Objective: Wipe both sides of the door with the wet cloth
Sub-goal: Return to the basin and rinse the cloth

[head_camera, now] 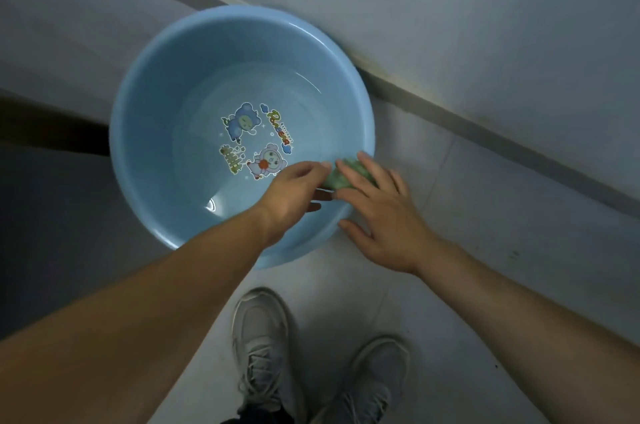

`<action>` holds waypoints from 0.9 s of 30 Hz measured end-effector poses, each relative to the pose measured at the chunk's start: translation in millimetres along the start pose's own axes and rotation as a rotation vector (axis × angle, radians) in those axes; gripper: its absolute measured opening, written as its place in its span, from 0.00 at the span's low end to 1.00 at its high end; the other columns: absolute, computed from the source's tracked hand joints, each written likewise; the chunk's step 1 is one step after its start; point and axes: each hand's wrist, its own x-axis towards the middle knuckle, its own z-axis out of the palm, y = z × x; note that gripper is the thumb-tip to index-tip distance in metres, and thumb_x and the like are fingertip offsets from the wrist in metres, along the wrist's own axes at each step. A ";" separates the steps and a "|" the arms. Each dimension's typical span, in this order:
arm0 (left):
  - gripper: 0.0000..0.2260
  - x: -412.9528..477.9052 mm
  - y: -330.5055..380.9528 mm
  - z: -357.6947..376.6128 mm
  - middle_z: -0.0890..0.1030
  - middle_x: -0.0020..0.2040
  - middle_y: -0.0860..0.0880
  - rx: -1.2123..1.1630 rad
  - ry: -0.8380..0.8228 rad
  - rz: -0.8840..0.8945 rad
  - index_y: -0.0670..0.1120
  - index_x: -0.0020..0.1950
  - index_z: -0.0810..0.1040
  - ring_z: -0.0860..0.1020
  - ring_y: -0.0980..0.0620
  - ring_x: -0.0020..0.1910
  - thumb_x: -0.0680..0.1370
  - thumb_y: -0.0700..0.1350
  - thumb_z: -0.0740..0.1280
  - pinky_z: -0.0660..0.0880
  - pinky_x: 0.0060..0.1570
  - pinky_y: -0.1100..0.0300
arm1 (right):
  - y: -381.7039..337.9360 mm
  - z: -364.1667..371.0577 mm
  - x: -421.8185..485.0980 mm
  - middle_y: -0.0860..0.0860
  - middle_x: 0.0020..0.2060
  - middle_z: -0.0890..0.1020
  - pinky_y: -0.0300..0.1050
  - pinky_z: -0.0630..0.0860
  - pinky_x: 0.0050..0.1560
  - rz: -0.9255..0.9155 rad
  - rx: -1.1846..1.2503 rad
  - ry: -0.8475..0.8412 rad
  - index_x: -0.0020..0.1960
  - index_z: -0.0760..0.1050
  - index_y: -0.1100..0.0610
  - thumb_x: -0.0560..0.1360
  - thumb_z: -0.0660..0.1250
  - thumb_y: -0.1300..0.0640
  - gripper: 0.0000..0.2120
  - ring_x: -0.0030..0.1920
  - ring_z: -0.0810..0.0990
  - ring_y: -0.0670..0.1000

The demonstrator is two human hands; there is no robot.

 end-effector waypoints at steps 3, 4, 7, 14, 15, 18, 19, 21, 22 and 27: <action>0.08 2.1 1.0 3.8 0.85 0.46 0.47 0.052 -0.068 0.011 0.45 0.56 0.81 0.84 0.52 0.46 0.83 0.48 0.67 0.77 0.51 0.56 | -7.4 -6.5 -4.0 0.49 0.80 0.63 0.49 0.53 0.78 0.102 0.316 0.050 0.64 0.74 0.56 0.77 0.64 0.57 0.16 0.82 0.50 0.50; 0.07 3.3 2.0 5.5 0.85 0.45 0.47 0.076 -0.066 0.018 0.45 0.55 0.82 0.84 0.52 0.44 0.82 0.47 0.69 0.78 0.49 0.58 | -10.7 -8.4 -4.4 0.49 0.79 0.65 0.46 0.54 0.79 0.139 0.400 0.100 0.62 0.75 0.58 0.76 0.64 0.60 0.15 0.82 0.53 0.49; 0.03 7.3 7.0 7.8 0.83 0.39 0.49 0.156 -0.009 0.039 0.47 0.47 0.81 0.82 0.53 0.38 0.80 0.42 0.71 0.77 0.45 0.58 | -16.8 -9.2 -4.9 0.50 0.73 0.71 0.37 0.61 0.74 0.358 0.526 0.351 0.60 0.74 0.60 0.76 0.65 0.64 0.13 0.75 0.67 0.49; 0.04 12.5 7.6 -1.4 0.81 0.42 0.45 0.013 0.031 -0.006 0.43 0.48 0.76 0.82 0.53 0.37 0.82 0.36 0.67 0.78 0.43 0.59 | -11.7 -0.5 11.9 0.47 0.54 0.82 0.55 0.80 0.61 0.965 0.938 0.337 0.60 0.77 0.48 0.76 0.75 0.52 0.14 0.54 0.82 0.51; 0.05 13.5 5.0 -2.3 0.81 0.43 0.45 0.030 0.055 -0.005 0.44 0.48 0.76 0.82 0.52 0.38 0.82 0.36 0.67 0.77 0.43 0.59 | -12.7 0.4 13.2 0.47 0.51 0.83 0.59 0.81 0.57 0.976 0.979 0.346 0.55 0.77 0.45 0.75 0.75 0.53 0.11 0.52 0.83 0.52; 0.06 13.6 -2.8 0.5 0.79 0.48 0.46 0.198 0.175 0.061 0.48 0.52 0.75 0.79 0.53 0.43 0.80 0.39 0.71 0.75 0.43 0.66 | -14.7 -0.2 17.9 0.48 0.47 0.83 0.60 0.84 0.52 0.977 1.041 0.371 0.49 0.78 0.44 0.75 0.76 0.56 0.10 0.50 0.85 0.53; 0.09 12.6 -3.6 2.6 0.77 0.51 0.48 0.281 0.215 0.121 0.49 0.55 0.75 0.77 0.55 0.45 0.79 0.41 0.72 0.74 0.43 0.69 | -14.5 -1.2 18.3 0.49 0.47 0.83 0.58 0.84 0.51 0.979 1.062 0.376 0.50 0.78 0.45 0.75 0.75 0.57 0.10 0.50 0.85 0.53; 0.11 11.3 -3.0 6.3 0.75 0.55 0.49 0.446 0.260 0.282 0.50 0.57 0.76 0.77 0.55 0.49 0.77 0.44 0.73 0.73 0.49 0.68 | -13.9 -1.7 18.8 0.51 0.48 0.84 0.53 0.85 0.50 0.993 1.113 0.384 0.50 0.79 0.48 0.76 0.74 0.59 0.08 0.50 0.85 0.54; 0.09 10.5 -1.7 8.6 0.76 0.55 0.48 0.489 0.253 0.339 0.50 0.55 0.78 0.77 0.53 0.50 0.77 0.44 0.74 0.75 0.52 0.63 | -13.0 -1.9 18.1 0.52 0.48 0.84 0.51 0.85 0.48 1.006 1.140 0.391 0.50 0.79 0.49 0.77 0.73 0.60 0.07 0.50 0.85 0.55; 0.07 10.9 -1.2 23.7 0.81 0.43 0.49 0.536 0.121 0.298 0.50 0.51 0.79 0.79 0.50 0.41 0.75 0.46 0.75 0.80 0.50 0.53 | -10.1 -1.0 14.2 0.53 0.51 0.83 0.44 0.81 0.43 1.045 1.255 0.389 0.50 0.77 0.49 0.79 0.71 0.61 0.07 0.49 0.84 0.51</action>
